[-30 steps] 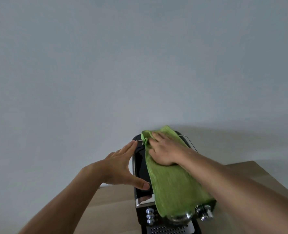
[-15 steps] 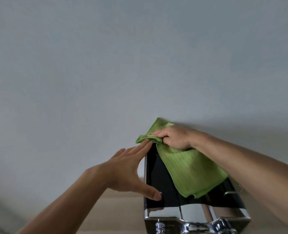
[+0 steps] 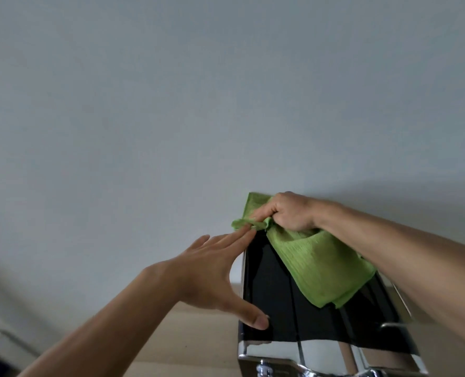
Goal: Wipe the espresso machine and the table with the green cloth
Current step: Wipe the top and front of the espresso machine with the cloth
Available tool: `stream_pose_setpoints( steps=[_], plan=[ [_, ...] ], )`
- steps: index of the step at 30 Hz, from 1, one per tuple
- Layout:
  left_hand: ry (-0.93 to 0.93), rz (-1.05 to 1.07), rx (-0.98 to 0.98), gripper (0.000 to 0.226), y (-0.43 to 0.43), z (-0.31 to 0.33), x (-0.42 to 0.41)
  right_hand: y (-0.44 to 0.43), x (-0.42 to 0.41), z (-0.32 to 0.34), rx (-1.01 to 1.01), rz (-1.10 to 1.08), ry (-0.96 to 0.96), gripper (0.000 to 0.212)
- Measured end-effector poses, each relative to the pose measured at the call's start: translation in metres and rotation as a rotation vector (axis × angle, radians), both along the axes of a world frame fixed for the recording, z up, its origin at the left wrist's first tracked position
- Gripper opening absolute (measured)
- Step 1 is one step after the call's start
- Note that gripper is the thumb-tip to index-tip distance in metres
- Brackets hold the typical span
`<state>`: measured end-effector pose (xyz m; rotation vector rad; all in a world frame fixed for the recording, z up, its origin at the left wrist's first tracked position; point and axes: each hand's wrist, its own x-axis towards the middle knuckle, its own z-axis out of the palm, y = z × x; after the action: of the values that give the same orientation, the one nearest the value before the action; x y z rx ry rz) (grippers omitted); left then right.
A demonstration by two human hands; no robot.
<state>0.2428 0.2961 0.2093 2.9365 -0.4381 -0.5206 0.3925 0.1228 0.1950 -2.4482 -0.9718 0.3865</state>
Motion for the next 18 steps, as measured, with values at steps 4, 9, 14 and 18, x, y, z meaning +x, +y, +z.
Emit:
stream_pose_setpoints(
  steps=[4,9,14,18],
  plan=[
    [0.014,-0.001,-0.01,0.133,-0.001,0.0,0.0,-0.031,0.005,0.008,0.041,-0.028,0.067,0.056],
    [0.024,-0.002,0.0,0.133,0.0,0.0,0.0,-0.022,0.005,0.01,0.053,-0.031,0.115,0.058],
    [0.033,0.012,0.014,0.133,-0.002,0.003,0.001,0.005,0.004,0.004,-0.034,0.031,0.007,0.059],
    [0.039,0.008,0.018,0.132,-0.003,0.004,0.0,0.006,-0.007,0.002,-0.181,0.109,-0.088,0.053]
  ],
)
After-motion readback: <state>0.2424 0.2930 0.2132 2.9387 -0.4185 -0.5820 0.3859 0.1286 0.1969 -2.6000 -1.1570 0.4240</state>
